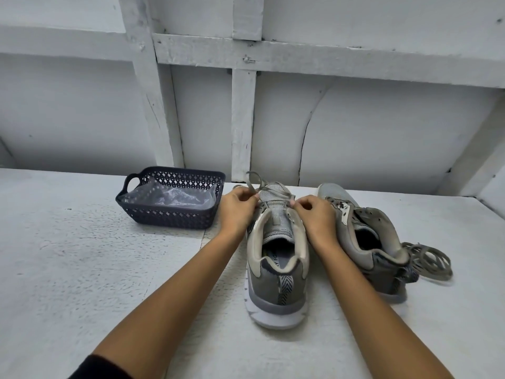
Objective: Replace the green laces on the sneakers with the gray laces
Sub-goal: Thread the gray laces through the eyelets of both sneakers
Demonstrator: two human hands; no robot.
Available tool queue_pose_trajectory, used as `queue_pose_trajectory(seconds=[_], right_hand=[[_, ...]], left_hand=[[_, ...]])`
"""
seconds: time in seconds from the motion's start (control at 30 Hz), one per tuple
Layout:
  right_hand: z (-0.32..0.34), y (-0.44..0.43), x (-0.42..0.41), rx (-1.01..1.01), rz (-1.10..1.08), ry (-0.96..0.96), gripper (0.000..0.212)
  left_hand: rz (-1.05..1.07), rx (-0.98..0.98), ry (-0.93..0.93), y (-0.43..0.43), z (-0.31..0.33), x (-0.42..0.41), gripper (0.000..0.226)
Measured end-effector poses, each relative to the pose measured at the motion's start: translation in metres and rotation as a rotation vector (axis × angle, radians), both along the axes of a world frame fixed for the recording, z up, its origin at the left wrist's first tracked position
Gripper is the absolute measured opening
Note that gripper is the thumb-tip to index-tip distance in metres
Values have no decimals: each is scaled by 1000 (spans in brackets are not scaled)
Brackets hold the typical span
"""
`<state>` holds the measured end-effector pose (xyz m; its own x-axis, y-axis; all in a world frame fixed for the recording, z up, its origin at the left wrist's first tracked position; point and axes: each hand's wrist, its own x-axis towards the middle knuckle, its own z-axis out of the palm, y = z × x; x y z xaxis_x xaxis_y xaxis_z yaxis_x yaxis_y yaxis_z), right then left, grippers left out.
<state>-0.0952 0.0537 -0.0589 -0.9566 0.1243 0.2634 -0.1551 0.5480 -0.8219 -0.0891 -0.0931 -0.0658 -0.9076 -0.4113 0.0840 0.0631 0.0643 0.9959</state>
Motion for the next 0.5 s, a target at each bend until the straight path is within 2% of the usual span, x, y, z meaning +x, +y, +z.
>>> queue_pose_trajectory(seconds=[0.2,0.37,0.5], right_hand=[[3,9,2,65,112,-82,18],[5,10,2,187,36,-103,22],[7,8,1,289,32,-139,18]], left_hand=[[14,-84,0,-1,-1,-1,5],[7,-124,0,-2,-1,0,5],[6,-164,-1,-5,-2,0,6]])
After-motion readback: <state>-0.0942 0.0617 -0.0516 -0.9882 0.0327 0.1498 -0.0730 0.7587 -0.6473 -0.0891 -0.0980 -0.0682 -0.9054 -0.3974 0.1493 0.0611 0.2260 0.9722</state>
